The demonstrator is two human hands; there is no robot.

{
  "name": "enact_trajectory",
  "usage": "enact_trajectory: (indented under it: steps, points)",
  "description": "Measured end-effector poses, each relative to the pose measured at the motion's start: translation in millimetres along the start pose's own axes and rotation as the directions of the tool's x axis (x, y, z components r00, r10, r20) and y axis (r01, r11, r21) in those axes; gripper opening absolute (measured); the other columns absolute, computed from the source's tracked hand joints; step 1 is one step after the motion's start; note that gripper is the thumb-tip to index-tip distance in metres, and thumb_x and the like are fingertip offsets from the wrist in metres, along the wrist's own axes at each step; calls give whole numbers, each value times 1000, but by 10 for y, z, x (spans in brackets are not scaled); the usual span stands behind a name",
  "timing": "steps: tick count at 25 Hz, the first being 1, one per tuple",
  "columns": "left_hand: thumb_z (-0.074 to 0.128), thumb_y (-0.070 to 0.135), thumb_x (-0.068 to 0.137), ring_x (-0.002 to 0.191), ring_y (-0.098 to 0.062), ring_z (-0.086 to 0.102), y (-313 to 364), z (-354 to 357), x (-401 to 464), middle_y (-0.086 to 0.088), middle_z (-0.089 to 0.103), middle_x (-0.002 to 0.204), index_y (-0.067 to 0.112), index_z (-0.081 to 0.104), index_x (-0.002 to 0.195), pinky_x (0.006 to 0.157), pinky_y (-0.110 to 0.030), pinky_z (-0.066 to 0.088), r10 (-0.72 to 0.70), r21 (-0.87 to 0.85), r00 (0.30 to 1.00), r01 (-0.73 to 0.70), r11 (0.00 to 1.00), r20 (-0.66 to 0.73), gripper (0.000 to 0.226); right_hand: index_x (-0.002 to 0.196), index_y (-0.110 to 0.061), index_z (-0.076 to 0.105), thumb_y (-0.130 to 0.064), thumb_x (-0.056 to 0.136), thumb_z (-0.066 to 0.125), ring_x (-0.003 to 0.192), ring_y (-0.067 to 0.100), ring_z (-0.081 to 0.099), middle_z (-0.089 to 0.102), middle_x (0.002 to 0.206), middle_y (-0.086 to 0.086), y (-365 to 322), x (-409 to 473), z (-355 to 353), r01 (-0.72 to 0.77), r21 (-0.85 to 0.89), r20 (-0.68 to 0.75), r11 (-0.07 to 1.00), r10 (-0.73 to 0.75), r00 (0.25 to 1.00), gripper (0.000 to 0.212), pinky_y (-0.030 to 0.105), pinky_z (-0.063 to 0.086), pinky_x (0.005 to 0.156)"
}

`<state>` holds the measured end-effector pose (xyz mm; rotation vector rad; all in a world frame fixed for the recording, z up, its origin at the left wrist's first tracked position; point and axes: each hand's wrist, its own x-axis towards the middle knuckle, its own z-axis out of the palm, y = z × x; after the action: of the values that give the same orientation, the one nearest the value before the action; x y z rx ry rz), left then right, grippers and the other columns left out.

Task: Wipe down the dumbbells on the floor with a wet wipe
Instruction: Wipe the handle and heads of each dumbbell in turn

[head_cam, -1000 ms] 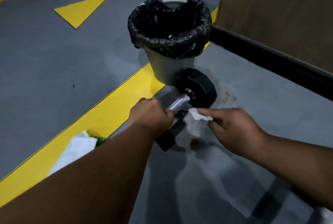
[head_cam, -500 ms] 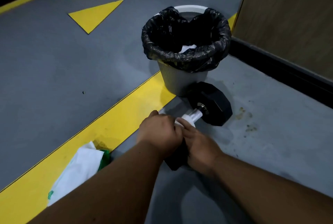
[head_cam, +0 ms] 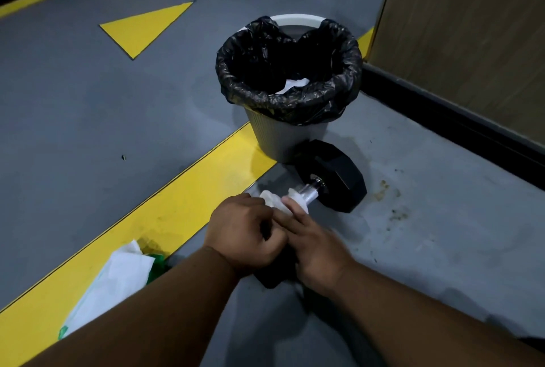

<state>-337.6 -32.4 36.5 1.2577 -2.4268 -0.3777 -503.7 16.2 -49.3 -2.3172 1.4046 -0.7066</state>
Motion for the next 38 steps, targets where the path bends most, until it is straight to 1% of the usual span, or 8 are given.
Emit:
enact_trajectory:
  steps: [6, 9, 14, 20, 24, 32, 35, 38]
  points:
    - [58, 35, 63, 53, -25, 39, -85, -21, -62, 1, 45, 55, 20, 49, 53, 53, -27, 31, 163, -4, 986, -163, 987, 37, 20, 143, -22, 54, 8, 72, 67, 153, 14, 16, 45, 154, -8, 357, 228, -98, -193, 53, -67, 980, 196, 978, 79, 28, 30, 118]
    - [61, 37, 65, 55, -28, 37, -136, -10, -93, -2, 47, 61, 15, 54, 59, 54, -30, 34, 265, 8, 963, -266, 964, 44, 23, 146, -27, 43, 4, 78, 64, 155, 17, 11, 38, 156, -12, 188, 212, 109, -235, 41, -101, 971, 238, 966, 77, 32, 37, 116]
    - [54, 36, 79, 56, -28, 37, -167, 25, -128, -8, 47, 67, 11, 59, 69, 55, -33, 34, 347, 29, 938, -347, 937, -16, 27, 152, -32, 38, -4, 84, 70, 152, 12, 24, 27, 163, -9, 197, 107, 216, 36, 26, 10, 999, -36, 999, 81, 27, 39, 114]
    - [55, 27, 72, 56, -30, 35, -148, 29, -132, -9, 44, 65, 16, 48, 73, 52, -36, 34, 340, 18, 940, -339, 941, -35, 12, 149, -24, 44, 0, 85, 60, 154, 18, 19, 37, 158, -8, 405, 123, 119, -142, -16, -157, 990, 138, 978, 70, 33, 36, 118]
    - [54, 28, 73, 57, -29, 37, -188, 33, -147, -8, 47, 67, 9, 57, 66, 54, -37, 36, 338, 29, 941, -338, 941, -9, 20, 158, -33, 25, -13, 91, 69, 155, 11, 16, 16, 168, -10, 153, -74, 445, 62, 26, -63, 998, -60, 996, 82, 34, 49, 106]
    - [55, 27, 70, 56, -28, 34, -152, -10, -133, -8, 44, 67, 19, 48, 82, 54, -33, 32, 341, 30, 940, -341, 940, -19, 15, 152, -37, 34, -9, 95, 54, 150, 17, 30, 32, 159, -13, 197, 115, 347, -140, 67, -171, 988, 150, 974, 67, 29, 42, 110]
    - [56, 28, 73, 57, -28, 35, -173, 4, -149, -7, 45, 68, 11, 55, 70, 54, -34, 34, 334, 47, 942, -334, 941, 5, 18, 148, -38, 39, -16, 83, 78, 139, 13, 46, 19, 159, -18, 44, 56, 271, -15, 36, -160, 999, 21, 987, 79, 18, 46, 91]
    - [56, 28, 72, 57, -28, 35, -149, -13, -134, -7, 45, 67, 17, 51, 78, 54, -33, 33, 340, 41, 940, -340, 940, -1, 14, 141, -31, 48, -12, 81, 78, 137, 16, 44, 40, 151, -10, 272, 134, -9, 80, -81, -150, 993, -92, 984, 69, 27, 55, 90]
